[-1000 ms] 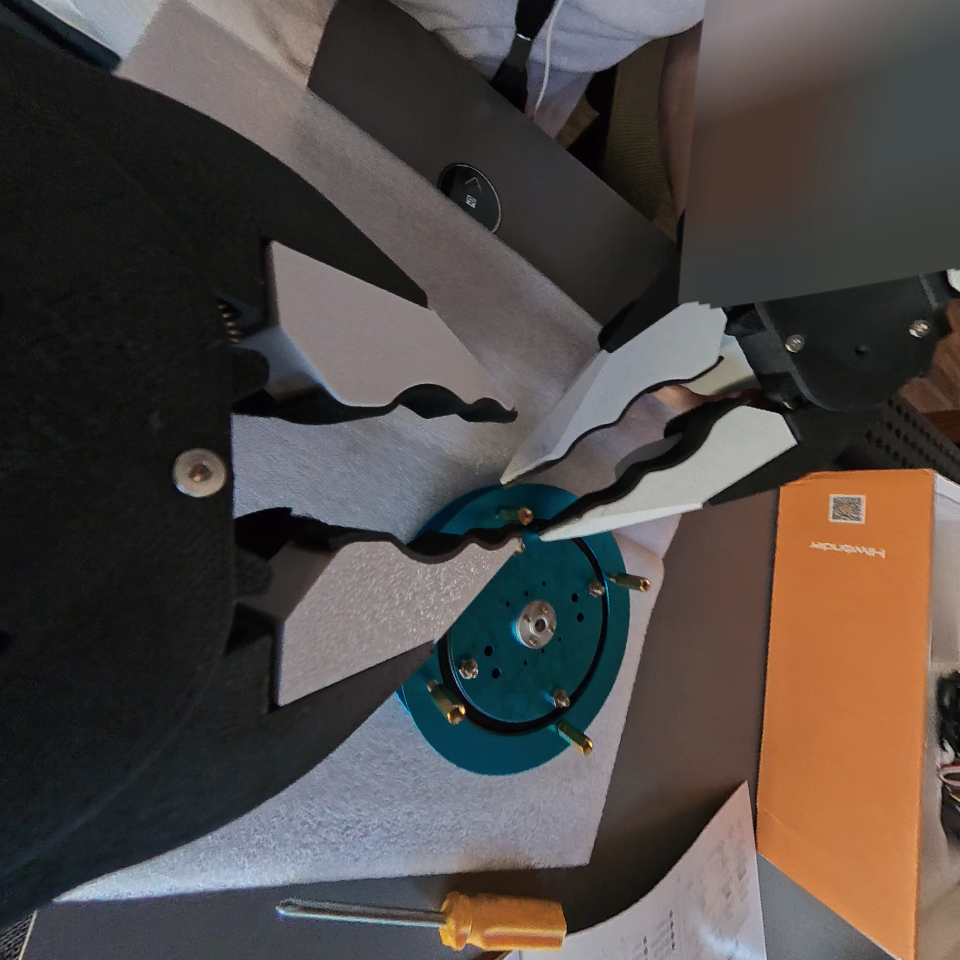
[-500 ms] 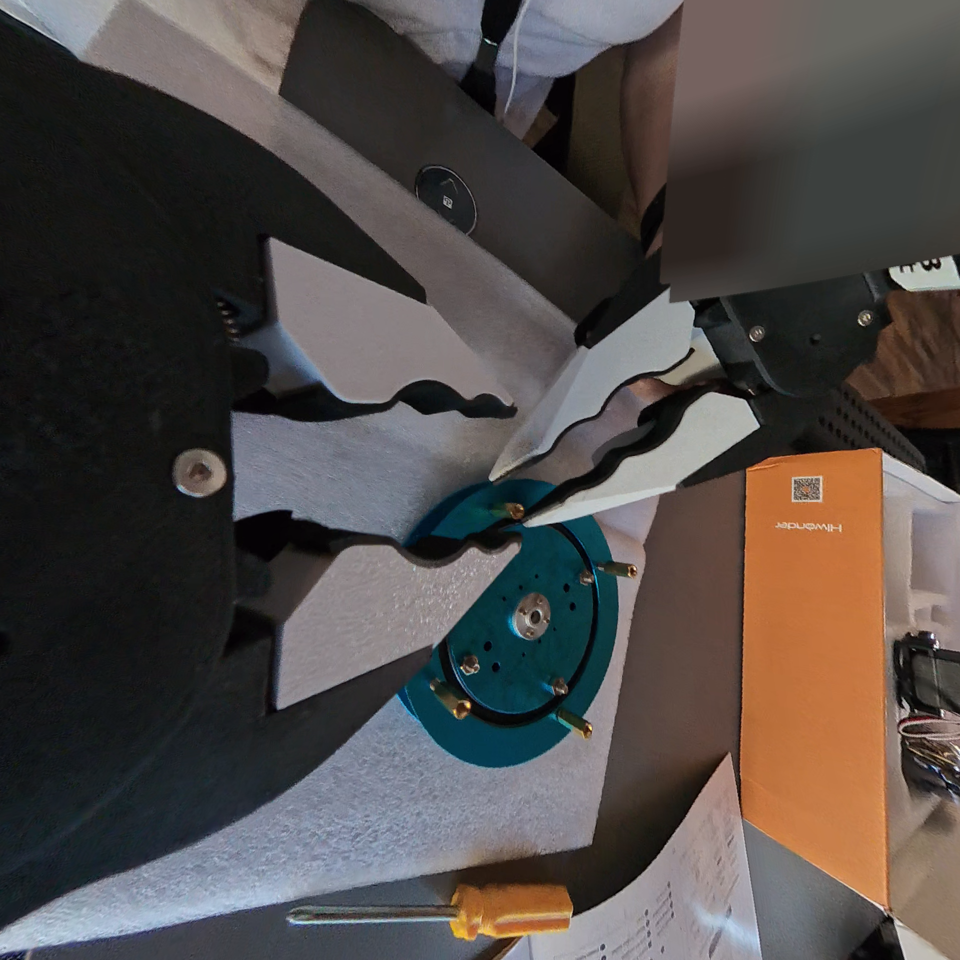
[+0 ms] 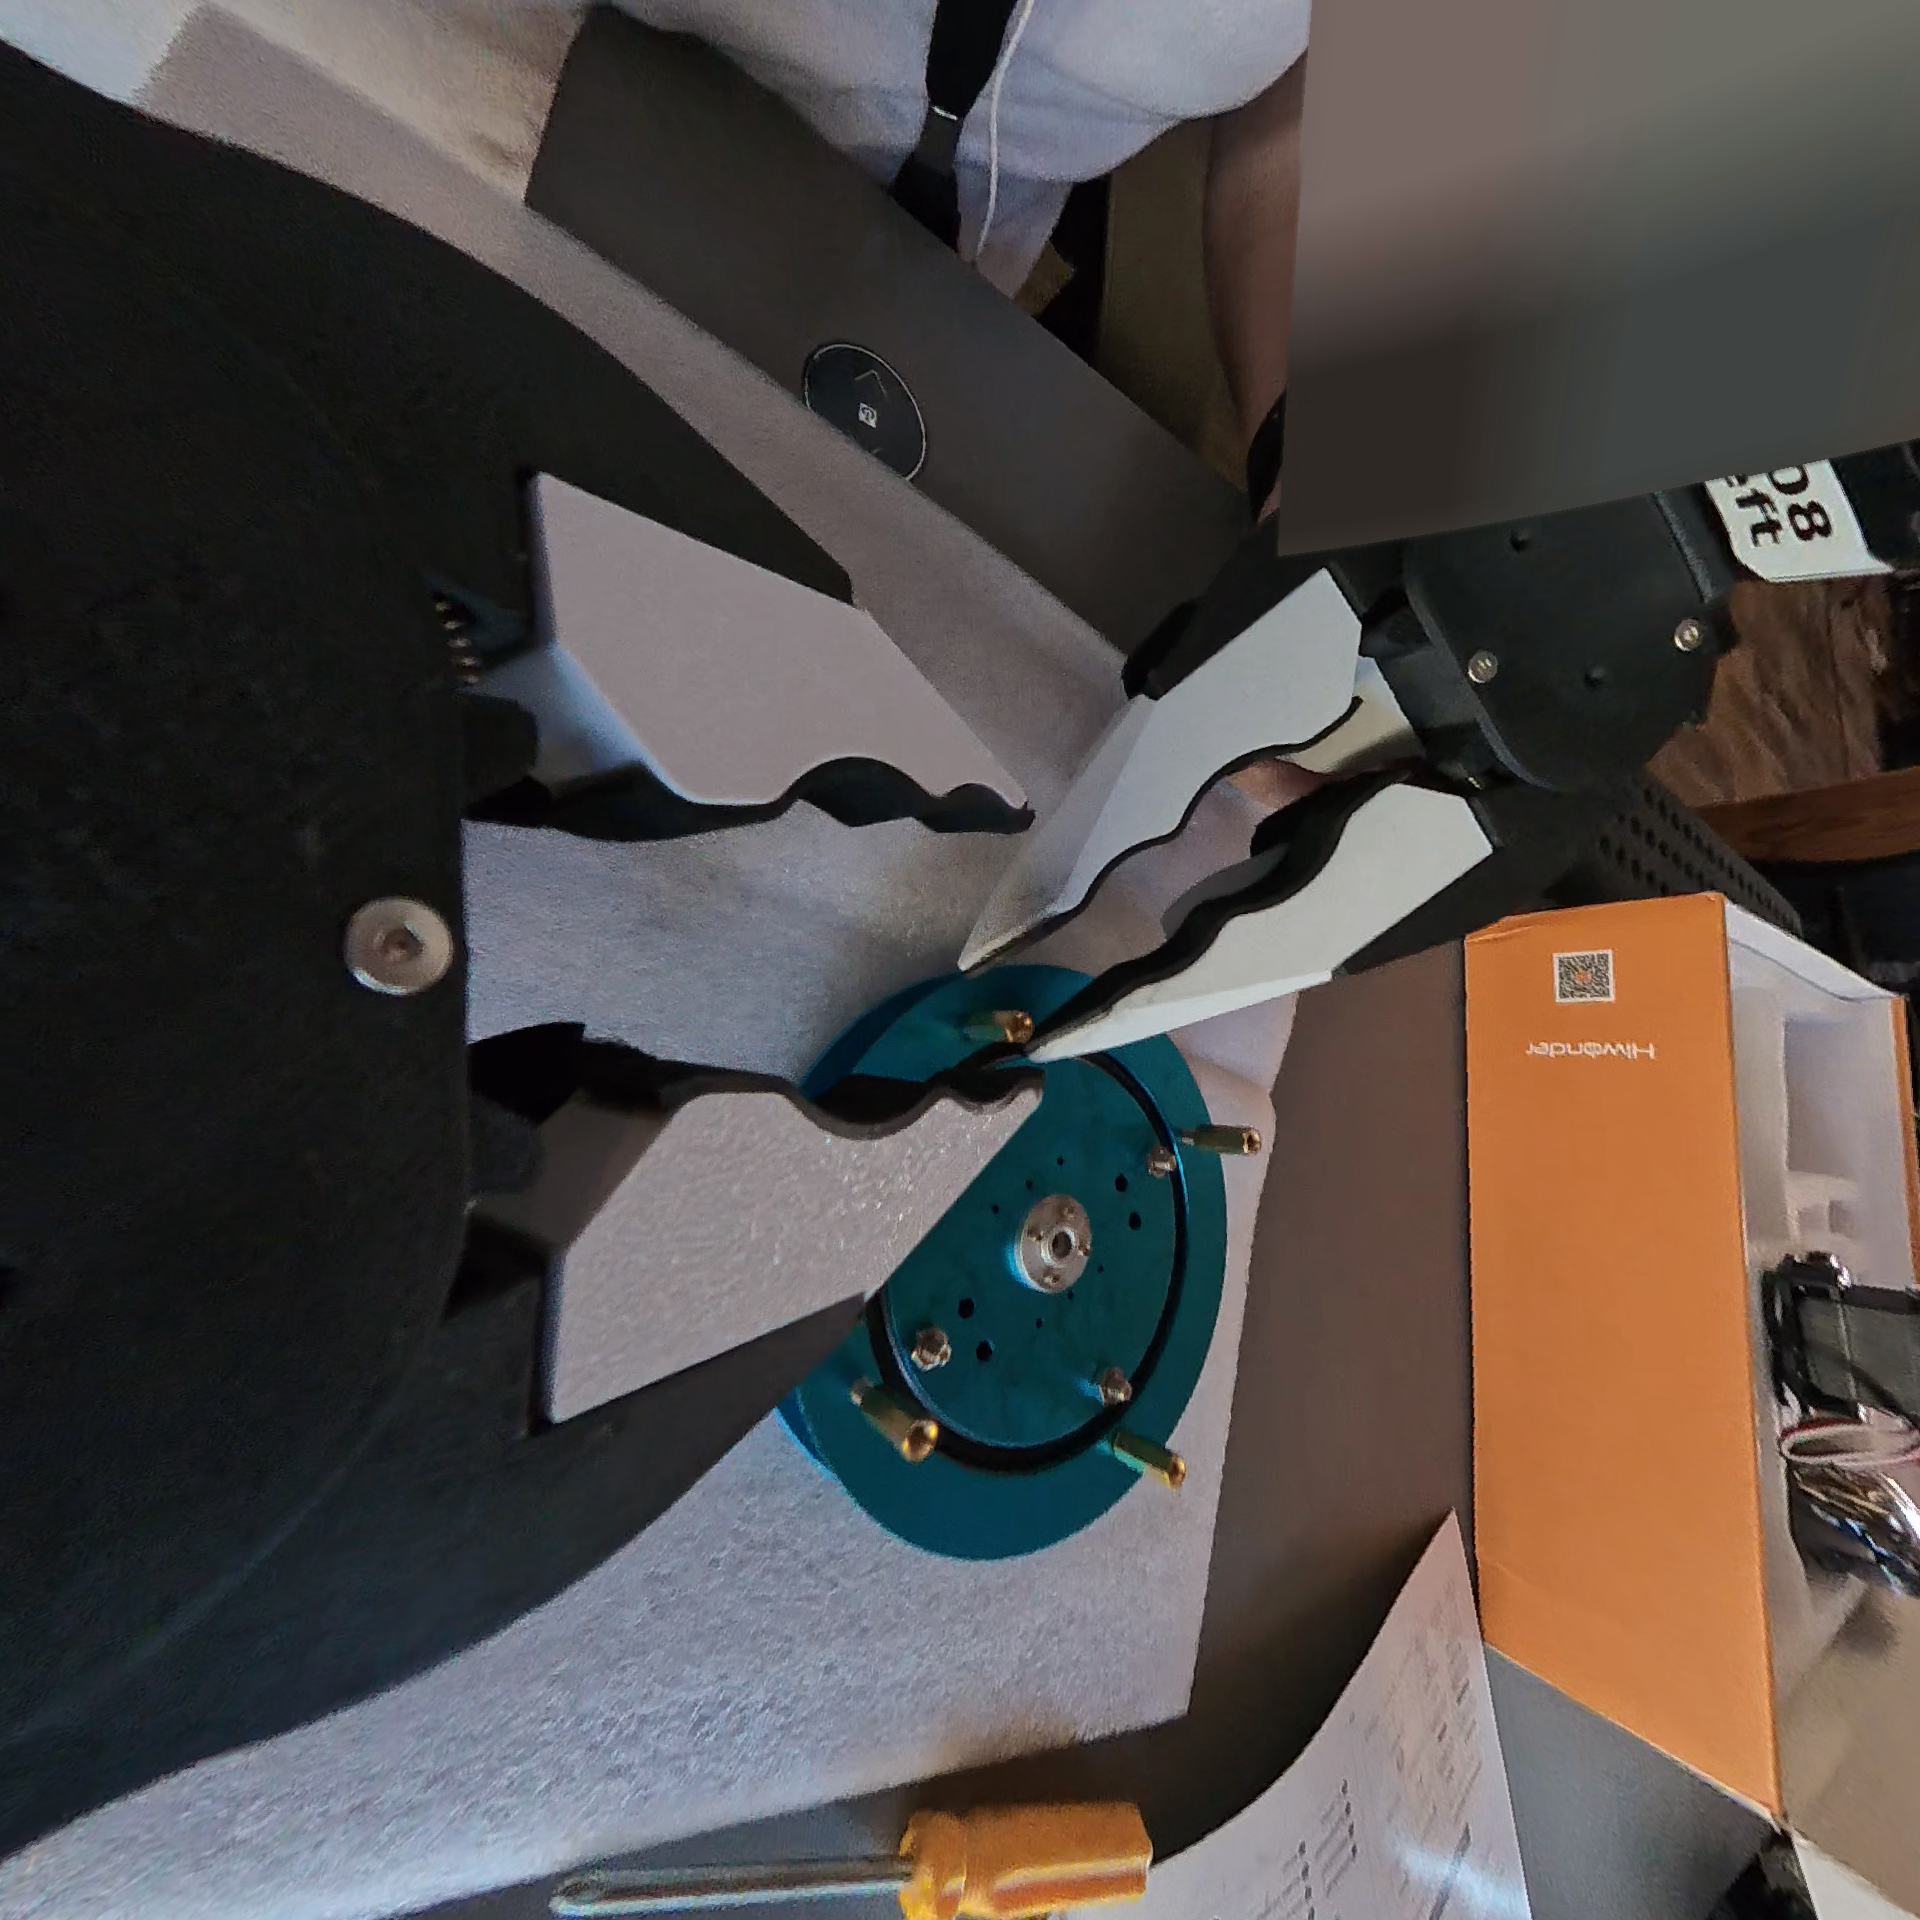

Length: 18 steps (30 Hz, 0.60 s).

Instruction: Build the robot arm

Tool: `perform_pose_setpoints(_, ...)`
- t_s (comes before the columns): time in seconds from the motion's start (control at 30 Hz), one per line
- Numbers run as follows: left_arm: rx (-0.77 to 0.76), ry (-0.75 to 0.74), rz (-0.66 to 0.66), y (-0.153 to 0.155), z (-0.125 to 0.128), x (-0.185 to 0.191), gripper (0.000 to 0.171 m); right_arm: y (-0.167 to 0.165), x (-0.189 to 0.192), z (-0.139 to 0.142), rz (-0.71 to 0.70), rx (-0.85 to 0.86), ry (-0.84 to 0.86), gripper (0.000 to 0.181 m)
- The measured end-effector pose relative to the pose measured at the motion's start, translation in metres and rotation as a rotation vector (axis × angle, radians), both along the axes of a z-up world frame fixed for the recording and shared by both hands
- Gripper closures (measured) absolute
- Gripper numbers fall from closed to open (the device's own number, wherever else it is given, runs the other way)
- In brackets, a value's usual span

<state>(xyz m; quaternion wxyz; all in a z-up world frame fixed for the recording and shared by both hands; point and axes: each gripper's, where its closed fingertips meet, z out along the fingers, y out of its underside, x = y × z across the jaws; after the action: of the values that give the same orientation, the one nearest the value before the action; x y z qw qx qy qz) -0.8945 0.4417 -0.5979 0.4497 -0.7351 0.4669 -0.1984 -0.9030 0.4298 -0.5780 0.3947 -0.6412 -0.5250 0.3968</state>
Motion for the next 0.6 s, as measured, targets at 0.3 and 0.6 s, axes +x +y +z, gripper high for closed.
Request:
perform_pose_setpoints(0.3,-0.006,-0.003,0.0,0.0,0.0,0.0,0.154,-0.009,0.007,0.001,0.004,-0.003,-0.012,0.151)
perform_pose_setpoints(0.6,-0.004,-0.001,0.0,-0.001,0.0,0.0,0.154,-0.005,-0.001,-0.002,-0.005,0.002,-0.025,0.136)
